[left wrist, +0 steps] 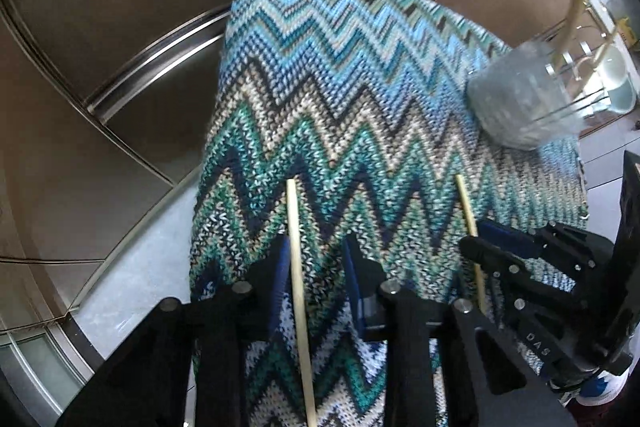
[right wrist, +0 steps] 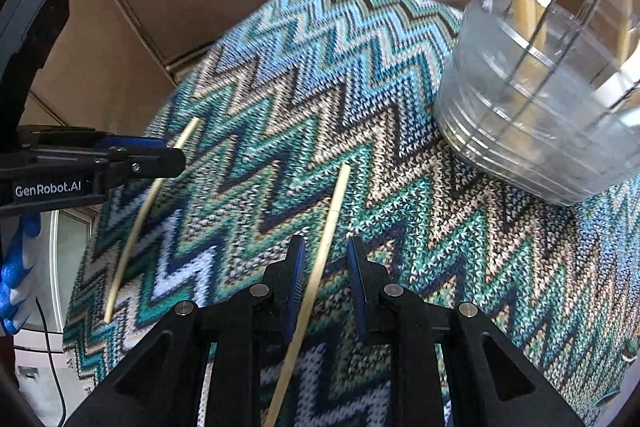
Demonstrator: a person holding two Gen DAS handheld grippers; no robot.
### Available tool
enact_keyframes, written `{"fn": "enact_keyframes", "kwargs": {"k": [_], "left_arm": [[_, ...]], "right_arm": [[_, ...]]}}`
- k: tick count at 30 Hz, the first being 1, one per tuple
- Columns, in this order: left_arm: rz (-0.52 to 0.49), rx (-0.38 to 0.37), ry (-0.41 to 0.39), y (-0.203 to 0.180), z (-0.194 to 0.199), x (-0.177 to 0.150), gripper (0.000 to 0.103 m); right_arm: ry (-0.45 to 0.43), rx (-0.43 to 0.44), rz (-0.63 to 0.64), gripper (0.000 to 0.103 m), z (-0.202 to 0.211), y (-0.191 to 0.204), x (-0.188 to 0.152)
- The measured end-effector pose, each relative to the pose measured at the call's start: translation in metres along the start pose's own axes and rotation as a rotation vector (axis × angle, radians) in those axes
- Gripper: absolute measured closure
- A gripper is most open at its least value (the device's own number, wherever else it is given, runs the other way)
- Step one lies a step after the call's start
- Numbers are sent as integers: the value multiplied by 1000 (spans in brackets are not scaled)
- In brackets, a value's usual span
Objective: Organize utensils
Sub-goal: 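Grasp a chopstick with the left tool while the right tool grasps another chopstick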
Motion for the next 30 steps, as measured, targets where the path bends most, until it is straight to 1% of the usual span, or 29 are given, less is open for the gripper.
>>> {"fn": "enact_keyframes", "kwargs": {"k": [1, 3, 5, 7, 10, 16, 23, 25, 29, 30], "left_arm": [[-2, 8, 8, 1, -3, 0, 83], [-6, 16, 14, 1, -7, 0, 86], [-13, 23, 11, 1, -8, 1, 89], [-12, 23, 8, -2, -7, 1, 93], [-3, 16, -8, -6, -5, 1, 97], [29, -10, -64, -8, 18, -7, 100], [20, -34, -125, -17, 53, -20, 102], [11, -33, -135, -18, 60, -19, 102], [-6, -9, -122, -20, 57, -16, 102], [-9, 6, -126, -21, 54, -14, 99]], "right_arm": [[2, 3, 0, 86, -1, -1, 1], [7, 10, -3, 91, -1, -2, 2], [11, 12, -3, 94, -2, -3, 2], [9, 17, -9, 94, -2, -4, 3], [-1, 24, -18, 97, 1, -5, 3], [-63, 54, -13, 98, 36, 1, -8], [-155, 90, -4, 98, 82, 8, -23], [-176, 97, -4, 98, 94, 11, -27], [-203, 103, -8, 98, 109, 15, -36], [-206, 104, -11, 98, 111, 14, -37]]}}
Point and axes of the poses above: each gripper's, at about its wrist camera, not at the fingertips, and z roughly against the way its jaws point, y to its left, x to its top, the point moved 7 cm from there along -z, roughly the way its jaws point, and after that the axes turned 9 degrees about -y, right-handed, at the moved point
